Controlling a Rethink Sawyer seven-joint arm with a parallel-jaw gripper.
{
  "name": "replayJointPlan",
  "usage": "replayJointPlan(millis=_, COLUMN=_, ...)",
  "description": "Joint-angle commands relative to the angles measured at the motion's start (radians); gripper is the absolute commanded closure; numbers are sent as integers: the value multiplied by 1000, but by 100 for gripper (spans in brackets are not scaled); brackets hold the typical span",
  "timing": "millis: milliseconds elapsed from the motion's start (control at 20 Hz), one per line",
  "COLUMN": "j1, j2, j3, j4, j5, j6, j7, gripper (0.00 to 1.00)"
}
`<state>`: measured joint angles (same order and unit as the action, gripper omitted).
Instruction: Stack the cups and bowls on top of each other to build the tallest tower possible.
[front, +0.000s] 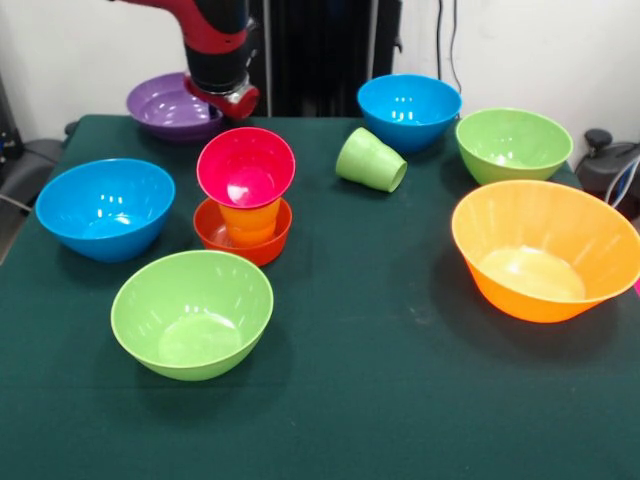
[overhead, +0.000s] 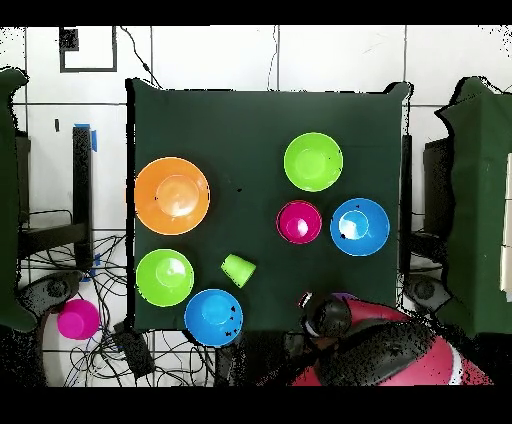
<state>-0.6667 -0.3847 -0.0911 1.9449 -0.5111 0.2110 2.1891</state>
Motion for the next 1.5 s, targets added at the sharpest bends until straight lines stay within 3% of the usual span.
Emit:
replayJointPlan(millis=50, j1=-108, j2=-7, j3=188, j4=-93, j5=34, j6=56, j7=-39, gripper=100)
replayJointPlan(millis=300, j1=-90, j2=-133, j3=153, j4=-95, j5=105, j6=261, j7=-31, gripper=100)
replayJointPlan(millis=550, j1=-37, j2=-184, j3=122, j4=-133, j5=159, j6=418, j7=5, gripper=100)
replayJointPlan(millis=900, j1=-47, j2=-225, j3=173, j4=-177, j5=140, j6=470, j7=-75, gripper=100)
replayJointPlan(millis=1500, j1=-49, j2=-237, j3=187, j4=-184, j5=143, j6=521, j7=-74, gripper=100)
